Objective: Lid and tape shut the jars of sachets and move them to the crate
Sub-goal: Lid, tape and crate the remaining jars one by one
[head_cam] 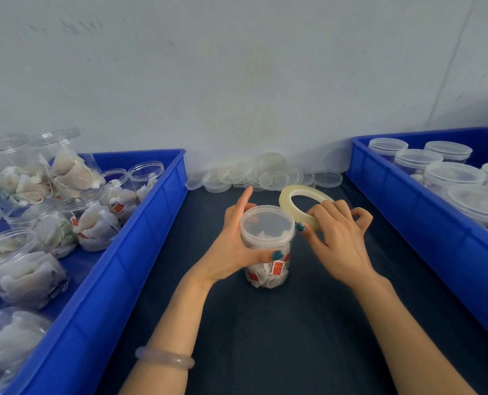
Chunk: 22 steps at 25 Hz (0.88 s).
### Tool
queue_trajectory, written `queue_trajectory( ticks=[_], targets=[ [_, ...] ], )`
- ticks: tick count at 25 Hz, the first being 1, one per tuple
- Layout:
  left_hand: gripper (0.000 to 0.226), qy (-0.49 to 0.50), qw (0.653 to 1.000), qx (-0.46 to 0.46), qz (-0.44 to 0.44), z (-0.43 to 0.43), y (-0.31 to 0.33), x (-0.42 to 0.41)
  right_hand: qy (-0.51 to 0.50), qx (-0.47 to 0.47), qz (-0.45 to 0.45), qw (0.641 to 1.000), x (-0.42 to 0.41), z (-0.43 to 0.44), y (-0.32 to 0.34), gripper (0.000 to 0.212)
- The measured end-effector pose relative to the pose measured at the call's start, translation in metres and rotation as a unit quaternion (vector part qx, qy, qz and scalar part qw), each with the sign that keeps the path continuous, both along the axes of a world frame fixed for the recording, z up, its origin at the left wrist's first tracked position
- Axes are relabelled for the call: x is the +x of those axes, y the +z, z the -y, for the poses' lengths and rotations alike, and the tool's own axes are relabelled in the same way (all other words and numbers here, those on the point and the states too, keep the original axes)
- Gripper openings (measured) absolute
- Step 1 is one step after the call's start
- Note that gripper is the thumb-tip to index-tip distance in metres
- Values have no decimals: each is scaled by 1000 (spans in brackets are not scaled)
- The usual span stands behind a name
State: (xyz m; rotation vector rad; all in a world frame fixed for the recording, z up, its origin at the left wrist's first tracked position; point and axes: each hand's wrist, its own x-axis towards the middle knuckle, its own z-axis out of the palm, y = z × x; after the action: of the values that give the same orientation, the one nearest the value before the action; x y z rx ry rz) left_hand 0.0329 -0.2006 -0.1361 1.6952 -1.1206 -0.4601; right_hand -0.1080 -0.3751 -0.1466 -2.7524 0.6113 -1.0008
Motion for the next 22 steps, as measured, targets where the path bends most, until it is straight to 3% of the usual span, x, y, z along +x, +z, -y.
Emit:
queue_trajectory(
  ticks=[3, 6, 8, 13, 18, 22],
  targets=[
    [137, 83, 994, -28, 58, 6, -2, -11, -15, -7, 1, 1000, -1, -1, 1, 13],
    [127, 105, 990, -53, 77, 6, -2, -6, 14, -25, -5, 1000, -4, 1, 3, 6],
    [123, 92, 993, -57, 54, 2, -3, 2, 58, -32, -16, 998, -8, 6, 5, 4],
    [119, 62, 997, -51, 11, -6, 1, 13, 49, -61, -10, 997, -16, 12, 9, 38],
    [104, 22, 999, -39, -14, -12, 4, 16, -14, -71, 12, 997, -17, 11, 13, 42],
    [84, -41, 998, -17, -40, -17, 5, 18, 19, -58, -15, 998, -8, 3, 6, 45]
  ],
)
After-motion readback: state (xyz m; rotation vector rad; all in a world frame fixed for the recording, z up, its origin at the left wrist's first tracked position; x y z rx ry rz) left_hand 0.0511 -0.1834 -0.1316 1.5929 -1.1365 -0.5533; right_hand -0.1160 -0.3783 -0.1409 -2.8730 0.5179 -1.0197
